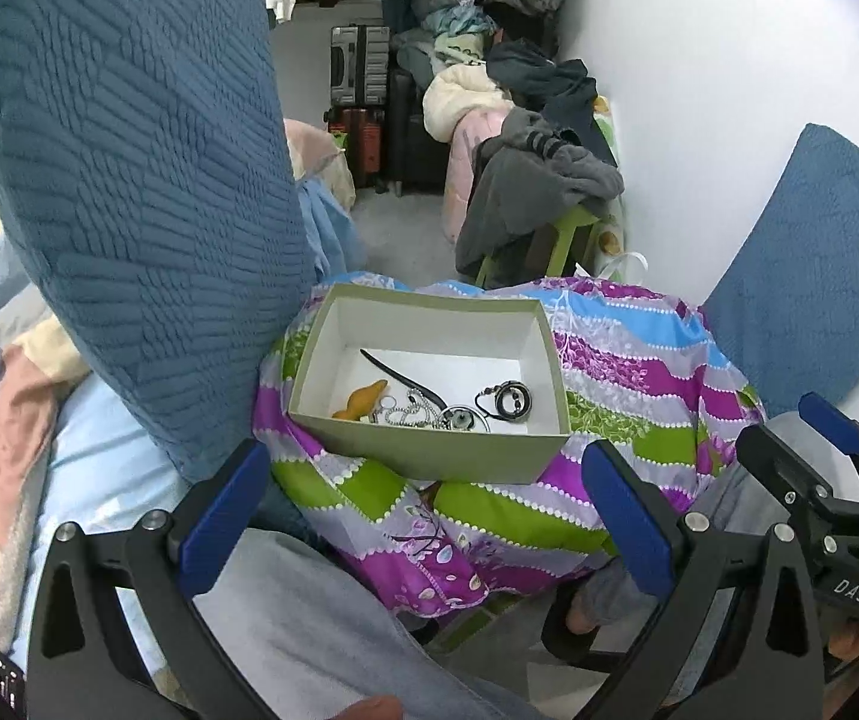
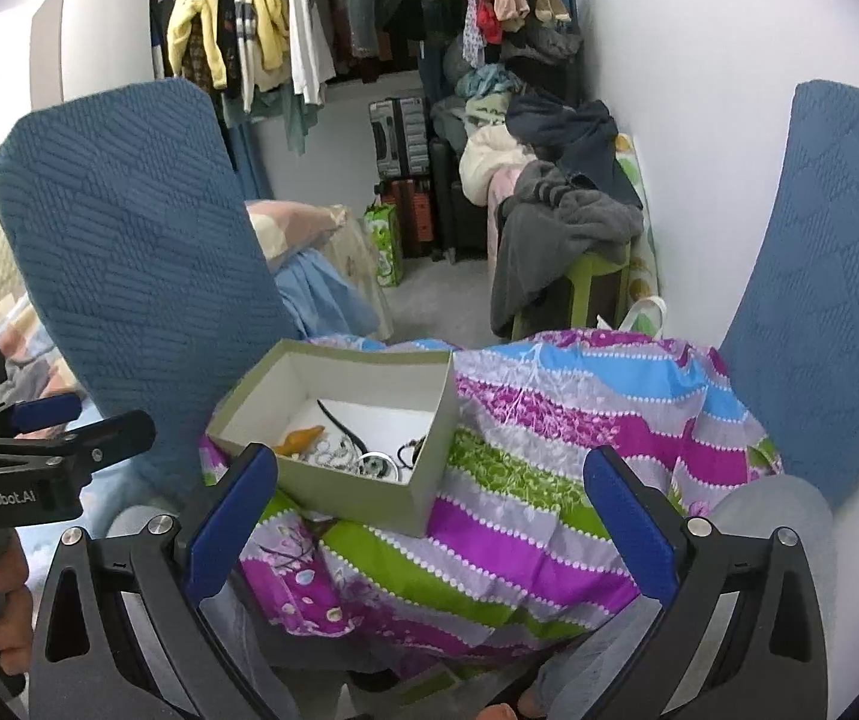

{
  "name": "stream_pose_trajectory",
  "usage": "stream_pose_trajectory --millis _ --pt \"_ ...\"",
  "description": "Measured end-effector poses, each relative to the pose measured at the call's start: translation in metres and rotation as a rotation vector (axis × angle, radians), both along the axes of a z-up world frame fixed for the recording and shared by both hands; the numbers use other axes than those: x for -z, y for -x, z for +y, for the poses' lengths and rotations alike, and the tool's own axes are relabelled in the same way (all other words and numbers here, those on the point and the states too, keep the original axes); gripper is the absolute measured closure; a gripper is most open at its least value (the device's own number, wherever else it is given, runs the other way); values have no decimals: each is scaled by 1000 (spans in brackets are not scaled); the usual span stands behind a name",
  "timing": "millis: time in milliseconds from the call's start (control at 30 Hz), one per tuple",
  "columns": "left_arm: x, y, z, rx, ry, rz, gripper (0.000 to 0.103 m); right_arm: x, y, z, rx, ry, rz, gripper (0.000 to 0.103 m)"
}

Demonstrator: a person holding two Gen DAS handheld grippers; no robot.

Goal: Organize jewelry

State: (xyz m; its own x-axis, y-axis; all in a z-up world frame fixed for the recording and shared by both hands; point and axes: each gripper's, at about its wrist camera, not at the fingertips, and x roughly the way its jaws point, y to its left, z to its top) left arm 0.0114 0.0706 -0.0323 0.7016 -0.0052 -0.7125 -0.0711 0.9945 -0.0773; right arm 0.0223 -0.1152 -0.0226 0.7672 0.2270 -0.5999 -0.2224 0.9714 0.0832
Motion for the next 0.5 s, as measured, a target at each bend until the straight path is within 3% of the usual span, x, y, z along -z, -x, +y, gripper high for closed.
stream_pose_trajectory --millis 500 --pt "8 4 0 12 -3 1 0 9 11 -5 70 -1 -16 0"
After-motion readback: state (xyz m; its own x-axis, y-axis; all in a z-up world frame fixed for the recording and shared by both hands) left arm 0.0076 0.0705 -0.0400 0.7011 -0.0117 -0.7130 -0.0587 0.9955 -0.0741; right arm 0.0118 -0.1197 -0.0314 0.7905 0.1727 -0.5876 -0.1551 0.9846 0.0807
